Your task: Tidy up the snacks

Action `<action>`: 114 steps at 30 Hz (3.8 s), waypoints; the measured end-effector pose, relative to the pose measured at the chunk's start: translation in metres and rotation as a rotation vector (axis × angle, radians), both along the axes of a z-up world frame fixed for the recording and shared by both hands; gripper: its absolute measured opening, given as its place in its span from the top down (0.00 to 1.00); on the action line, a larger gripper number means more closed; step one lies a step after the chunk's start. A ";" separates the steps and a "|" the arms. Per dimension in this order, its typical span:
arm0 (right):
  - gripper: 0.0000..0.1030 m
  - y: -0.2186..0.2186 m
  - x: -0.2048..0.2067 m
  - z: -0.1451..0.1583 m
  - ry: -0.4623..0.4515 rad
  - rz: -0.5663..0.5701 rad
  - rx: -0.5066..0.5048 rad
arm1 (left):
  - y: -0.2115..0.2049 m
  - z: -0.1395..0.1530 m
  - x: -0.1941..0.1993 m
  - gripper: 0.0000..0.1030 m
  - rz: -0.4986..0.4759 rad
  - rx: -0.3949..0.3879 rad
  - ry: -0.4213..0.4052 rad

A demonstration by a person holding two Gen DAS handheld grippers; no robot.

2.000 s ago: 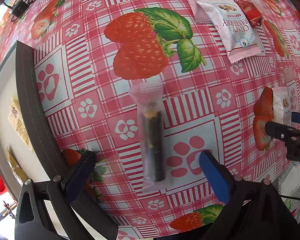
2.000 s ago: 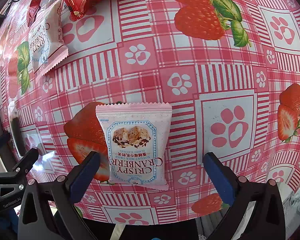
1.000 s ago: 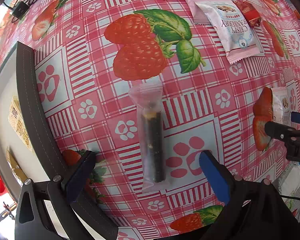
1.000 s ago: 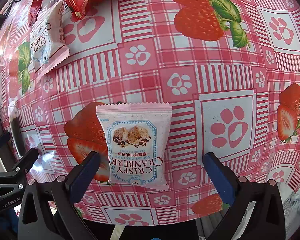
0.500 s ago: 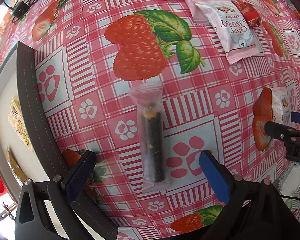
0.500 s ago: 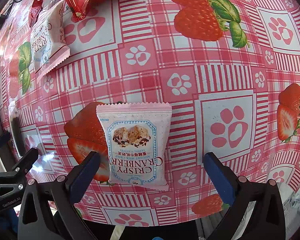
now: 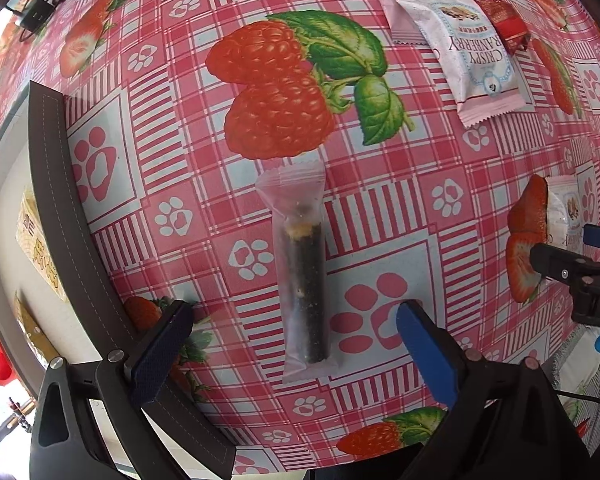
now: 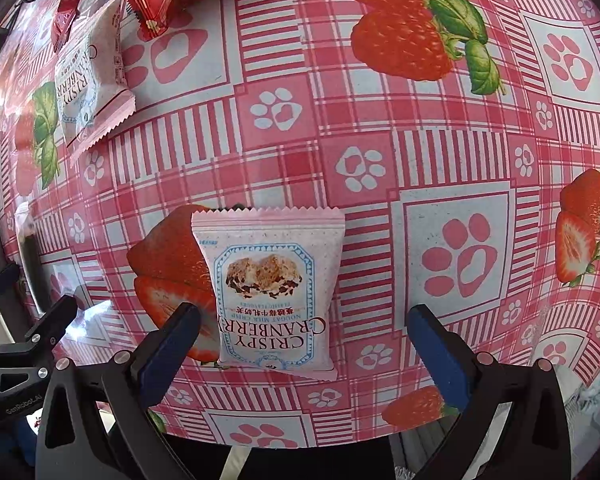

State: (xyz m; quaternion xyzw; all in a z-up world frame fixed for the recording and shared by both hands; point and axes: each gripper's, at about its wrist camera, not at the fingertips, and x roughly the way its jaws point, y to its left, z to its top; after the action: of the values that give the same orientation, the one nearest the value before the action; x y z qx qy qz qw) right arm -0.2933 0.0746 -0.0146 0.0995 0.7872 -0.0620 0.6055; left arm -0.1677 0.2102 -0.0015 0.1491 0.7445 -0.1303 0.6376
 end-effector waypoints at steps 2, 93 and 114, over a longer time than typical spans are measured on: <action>0.01 0.000 0.003 0.002 -0.010 0.002 0.001 | -0.003 0.005 0.000 0.10 -0.012 -0.007 -0.011; 0.00 0.243 0.120 0.058 -0.177 0.378 0.230 | 0.183 0.080 0.008 0.22 0.428 -0.053 -0.203; 0.00 0.021 0.090 0.030 -0.128 -0.103 0.109 | 0.057 0.078 0.097 0.22 0.227 -0.143 -0.145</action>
State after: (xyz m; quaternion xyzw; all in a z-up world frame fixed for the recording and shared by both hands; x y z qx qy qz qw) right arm -0.2037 0.0955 0.0158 0.1763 0.7429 -0.0438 0.6443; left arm -0.0706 0.2677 0.0761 0.0271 0.6973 -0.0988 0.7095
